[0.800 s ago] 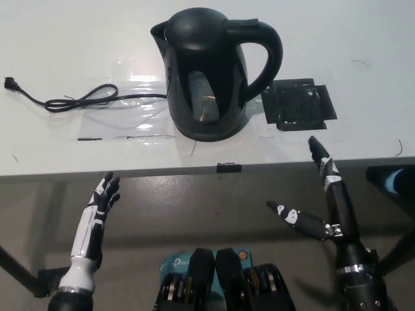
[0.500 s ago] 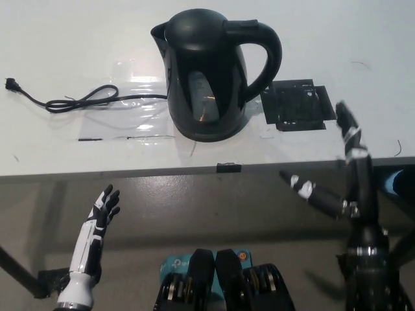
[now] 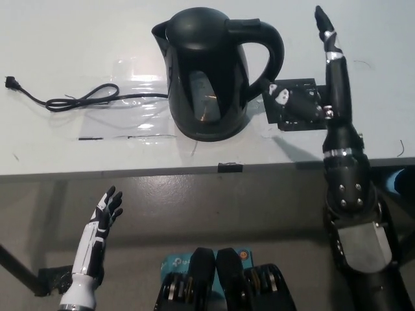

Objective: Use the right hand to grab the handle of the kettle from the base and place it on the right side

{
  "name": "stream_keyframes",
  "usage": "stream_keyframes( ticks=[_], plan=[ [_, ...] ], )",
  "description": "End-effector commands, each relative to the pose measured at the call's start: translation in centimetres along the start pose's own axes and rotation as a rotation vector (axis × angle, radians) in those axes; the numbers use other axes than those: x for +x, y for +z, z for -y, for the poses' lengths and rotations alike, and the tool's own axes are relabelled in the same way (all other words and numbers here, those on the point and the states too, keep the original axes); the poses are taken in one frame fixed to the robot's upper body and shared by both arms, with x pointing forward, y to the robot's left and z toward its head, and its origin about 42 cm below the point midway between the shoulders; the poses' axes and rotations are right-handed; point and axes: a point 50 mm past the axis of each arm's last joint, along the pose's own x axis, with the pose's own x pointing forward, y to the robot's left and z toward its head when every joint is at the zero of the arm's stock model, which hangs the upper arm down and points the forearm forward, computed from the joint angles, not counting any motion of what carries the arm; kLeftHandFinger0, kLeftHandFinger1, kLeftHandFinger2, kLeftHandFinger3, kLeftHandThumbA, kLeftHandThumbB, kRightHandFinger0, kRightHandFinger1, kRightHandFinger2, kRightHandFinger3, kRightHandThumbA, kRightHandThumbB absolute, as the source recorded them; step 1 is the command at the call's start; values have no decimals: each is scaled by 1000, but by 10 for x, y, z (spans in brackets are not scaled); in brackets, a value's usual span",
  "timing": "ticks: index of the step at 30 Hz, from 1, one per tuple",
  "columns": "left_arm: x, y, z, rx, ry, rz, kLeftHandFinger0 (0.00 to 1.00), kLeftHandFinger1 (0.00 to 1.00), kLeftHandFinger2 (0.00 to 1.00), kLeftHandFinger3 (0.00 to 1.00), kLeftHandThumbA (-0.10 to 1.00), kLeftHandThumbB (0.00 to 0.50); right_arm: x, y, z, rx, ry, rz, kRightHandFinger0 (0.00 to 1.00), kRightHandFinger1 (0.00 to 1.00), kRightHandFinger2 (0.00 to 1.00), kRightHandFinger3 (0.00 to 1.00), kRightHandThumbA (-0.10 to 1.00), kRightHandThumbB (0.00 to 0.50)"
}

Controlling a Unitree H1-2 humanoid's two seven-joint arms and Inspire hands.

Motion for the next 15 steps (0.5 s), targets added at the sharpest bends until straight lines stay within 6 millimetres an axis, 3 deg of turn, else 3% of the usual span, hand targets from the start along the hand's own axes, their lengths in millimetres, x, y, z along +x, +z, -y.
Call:
stream_keyframes(
  ticks=[1, 15],
  plan=[
    [-2, 5, 2, -4, -4, 47, 1000, 1000, 1000, 1000, 1000, 500, 25, 9, 2, -73, -19, 19, 1000, 1000, 1000, 1000, 945, 227],
    [-3, 4, 1, 10, -8, 40, 1000, 1000, 1000, 1000, 1000, 500, 59, 1, -9, -124, -17, -32, 1000, 1000, 1000, 1000, 904, 234]
  ],
)
